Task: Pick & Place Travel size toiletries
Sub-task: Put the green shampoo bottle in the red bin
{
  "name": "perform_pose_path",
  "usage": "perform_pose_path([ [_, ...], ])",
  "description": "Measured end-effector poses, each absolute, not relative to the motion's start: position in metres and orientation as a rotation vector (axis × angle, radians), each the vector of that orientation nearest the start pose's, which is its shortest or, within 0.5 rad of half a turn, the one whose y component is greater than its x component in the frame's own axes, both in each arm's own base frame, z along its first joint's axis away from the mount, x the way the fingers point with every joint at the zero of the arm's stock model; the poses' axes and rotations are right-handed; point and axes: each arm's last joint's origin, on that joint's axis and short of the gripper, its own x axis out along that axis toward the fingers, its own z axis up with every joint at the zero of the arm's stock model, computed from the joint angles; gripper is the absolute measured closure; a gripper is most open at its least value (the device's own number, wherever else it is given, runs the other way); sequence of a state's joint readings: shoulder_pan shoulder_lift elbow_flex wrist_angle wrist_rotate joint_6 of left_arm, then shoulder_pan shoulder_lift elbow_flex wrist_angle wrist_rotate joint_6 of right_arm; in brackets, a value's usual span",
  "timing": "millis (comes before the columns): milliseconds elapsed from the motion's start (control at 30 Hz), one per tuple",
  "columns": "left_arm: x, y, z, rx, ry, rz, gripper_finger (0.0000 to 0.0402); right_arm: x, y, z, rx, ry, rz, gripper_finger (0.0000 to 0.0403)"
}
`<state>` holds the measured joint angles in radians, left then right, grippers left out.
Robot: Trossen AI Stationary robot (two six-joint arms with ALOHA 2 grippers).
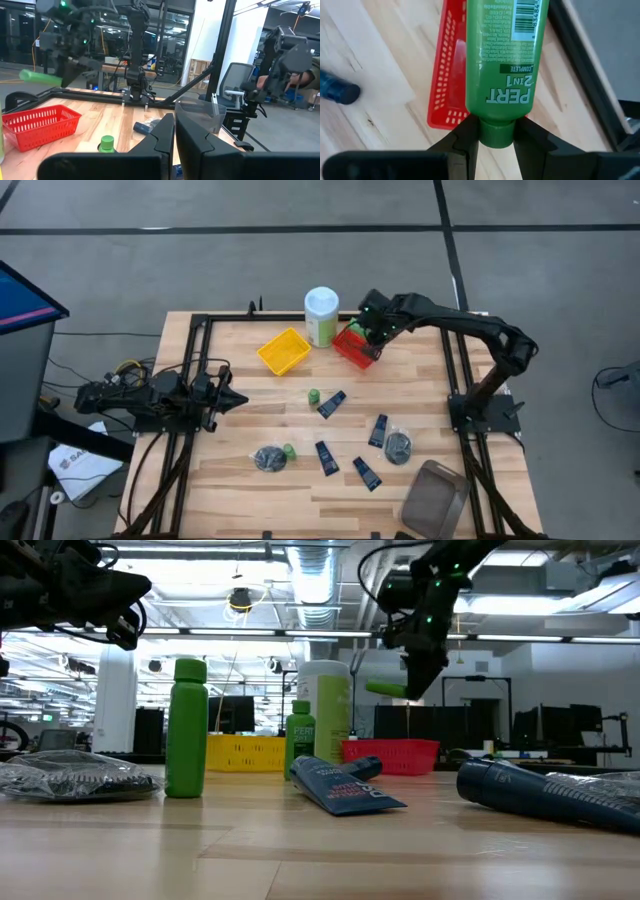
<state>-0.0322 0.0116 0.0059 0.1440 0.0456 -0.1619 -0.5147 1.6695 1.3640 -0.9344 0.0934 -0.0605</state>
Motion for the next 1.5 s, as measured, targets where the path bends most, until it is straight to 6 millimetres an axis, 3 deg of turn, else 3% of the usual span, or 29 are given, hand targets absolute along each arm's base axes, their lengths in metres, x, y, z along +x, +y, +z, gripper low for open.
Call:
perform_pose_path([
  [300, 0.097, -0.004, 0.179, -0.161, -0.132, -0.089, 0.039, 0.299, -0.175, 0.218, 0.252, 1.357, -0.479, 0.0311],
  [1000, 0.097, -0.004, 0.18, -0.161, -0.147, -0.09, 0.039, 0.319, -0.185, 0.161, 0.338, 1.44, -0.512, 0.0309],
  [1500, 0.097, -0.004, 0.181, -0.161, -0.154, -0.091, 0.039, 0.322, -0.186, 0.162, 0.33, 1.409, -0.516, 0.0293],
])
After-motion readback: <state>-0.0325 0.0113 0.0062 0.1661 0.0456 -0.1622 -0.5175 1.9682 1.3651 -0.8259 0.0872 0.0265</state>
